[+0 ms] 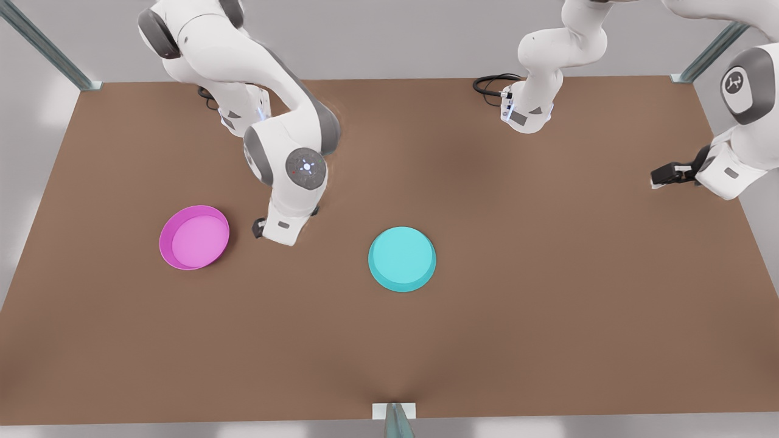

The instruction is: Flip the blue plate over with the left arm, and stack the pink plate on top of the blue plate with the right arm

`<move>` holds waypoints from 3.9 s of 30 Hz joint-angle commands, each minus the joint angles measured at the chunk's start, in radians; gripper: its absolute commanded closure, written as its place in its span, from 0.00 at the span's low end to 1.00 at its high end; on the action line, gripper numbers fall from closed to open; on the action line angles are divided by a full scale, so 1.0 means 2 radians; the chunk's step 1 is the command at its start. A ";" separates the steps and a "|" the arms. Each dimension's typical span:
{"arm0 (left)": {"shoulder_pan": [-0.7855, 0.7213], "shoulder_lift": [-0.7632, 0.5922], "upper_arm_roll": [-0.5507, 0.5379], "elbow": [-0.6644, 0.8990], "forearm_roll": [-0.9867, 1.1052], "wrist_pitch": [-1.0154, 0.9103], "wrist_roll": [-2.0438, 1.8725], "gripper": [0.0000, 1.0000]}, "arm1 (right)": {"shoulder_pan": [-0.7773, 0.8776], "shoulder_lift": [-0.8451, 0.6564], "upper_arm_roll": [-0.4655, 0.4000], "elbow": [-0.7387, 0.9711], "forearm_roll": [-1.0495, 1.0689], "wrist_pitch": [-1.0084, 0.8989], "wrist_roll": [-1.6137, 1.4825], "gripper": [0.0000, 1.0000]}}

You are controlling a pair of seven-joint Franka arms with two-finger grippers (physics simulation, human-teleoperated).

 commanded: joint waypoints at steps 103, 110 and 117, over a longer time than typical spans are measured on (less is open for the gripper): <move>-0.022 0.016 -0.005 -0.001 0.004 0.018 0.002 0.00 | -0.239 0.066 0.188 -0.197 0.306 0.317 0.052 0.79; -0.022 0.016 -0.005 -0.001 0.004 0.018 0.002 0.00 | -0.150 0.068 0.188 -0.199 0.306 0.386 0.153 0.79; -0.022 0.015 -0.005 -0.001 0.004 0.018 0.002 0.00 | -0.091 0.087 0.188 -0.195 0.303 0.447 0.213 0.79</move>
